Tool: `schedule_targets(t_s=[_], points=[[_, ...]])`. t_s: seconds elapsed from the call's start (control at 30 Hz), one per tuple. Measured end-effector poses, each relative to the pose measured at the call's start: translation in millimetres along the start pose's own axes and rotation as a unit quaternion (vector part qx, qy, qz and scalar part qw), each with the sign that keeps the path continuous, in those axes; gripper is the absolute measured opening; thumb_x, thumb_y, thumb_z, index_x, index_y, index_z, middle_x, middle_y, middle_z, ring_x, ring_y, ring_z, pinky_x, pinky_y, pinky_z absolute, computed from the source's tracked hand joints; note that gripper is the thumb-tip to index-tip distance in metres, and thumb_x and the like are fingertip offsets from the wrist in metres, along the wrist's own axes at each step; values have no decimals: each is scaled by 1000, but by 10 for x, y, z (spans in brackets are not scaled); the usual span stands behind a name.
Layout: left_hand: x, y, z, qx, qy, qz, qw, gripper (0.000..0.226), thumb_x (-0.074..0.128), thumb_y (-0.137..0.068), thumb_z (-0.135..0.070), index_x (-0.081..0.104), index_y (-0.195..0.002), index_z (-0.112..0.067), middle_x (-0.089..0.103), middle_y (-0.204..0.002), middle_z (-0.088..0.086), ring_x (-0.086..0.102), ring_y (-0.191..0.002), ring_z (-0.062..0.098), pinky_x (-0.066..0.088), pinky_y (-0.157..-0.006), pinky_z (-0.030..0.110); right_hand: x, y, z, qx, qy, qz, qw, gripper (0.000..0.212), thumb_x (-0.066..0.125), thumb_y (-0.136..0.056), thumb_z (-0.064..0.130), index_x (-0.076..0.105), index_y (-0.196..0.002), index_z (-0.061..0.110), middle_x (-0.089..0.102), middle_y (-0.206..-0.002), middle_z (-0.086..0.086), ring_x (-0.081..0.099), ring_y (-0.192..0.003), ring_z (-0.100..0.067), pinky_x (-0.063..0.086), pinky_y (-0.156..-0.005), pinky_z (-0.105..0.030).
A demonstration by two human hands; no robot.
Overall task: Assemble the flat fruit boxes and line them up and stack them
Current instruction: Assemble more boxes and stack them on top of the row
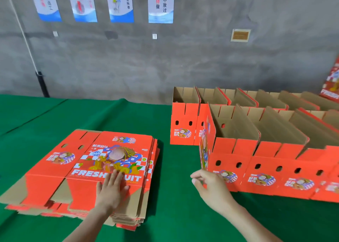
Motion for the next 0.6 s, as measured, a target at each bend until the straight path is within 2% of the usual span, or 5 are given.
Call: schedule_targets(t_s=[0.17, 0.27, 0.33, 0.47, 0.6], points=[[327, 319, -246, 36, -30, 28, 999, 75, 17, -91, -67, 1, -153, -29, -8, -161, -5, -10, -147, 23, 0, -117, 49, 307, -109, 24, 41, 6, 47, 998, 17, 55, -96, 18, 66, -108, 17, 66, -105, 9, 58, -102, -7, 42, -94, -17], [336, 531, -367, 57, -66, 71, 994, 107, 24, -71, -89, -3, -152, -24, -6, -160, -2, -7, -146, 26, 3, -114, 52, 505, -182, 35, 60, 12, 66, 996, 19, 52, -97, 19, 66, -110, 17, 67, -109, 7, 56, -98, -3, 37, -81, -3], [237, 590, -448, 64, -89, 101, 989, 117, 38, -66, -90, -2, -152, -21, 0, -159, 1, -2, -146, 28, 8, -114, 54, 621, -206, 40, 74, 14, 75, 994, 20, 51, -97, 19, 66, -110, 16, 67, -110, 6, 56, -97, -4, 35, -79, -1], [26, 599, -603, 104, -113, 108, 982, 88, 55, -79, -68, 29, -144, -14, 29, -148, 11, 25, -139, 29, 25, -114, 44, 756, -229, 35, 100, 2, 83, 992, 20, 52, -96, 15, 67, -108, 12, 68, -110, 0, 61, -104, -13, 46, -92, -23], [-137, 656, -782, 225, -155, 94, 957, 39, 47, -92, -45, 63, -100, -11, 67, -106, 11, 63, -97, 29, 50, -86, 35, 794, -181, -8, 110, 5, 95, 989, 22, 53, -95, 14, 65, -113, 12, 67, -114, -1, 61, -108, -14, 45, -95, -24]])
Point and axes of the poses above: each hand's wrist, its own y-axis away from the middle knuckle, its own x-axis out of the palm, z = x × y, the point moved 4 cm from there along -y, towards the middle knuckle
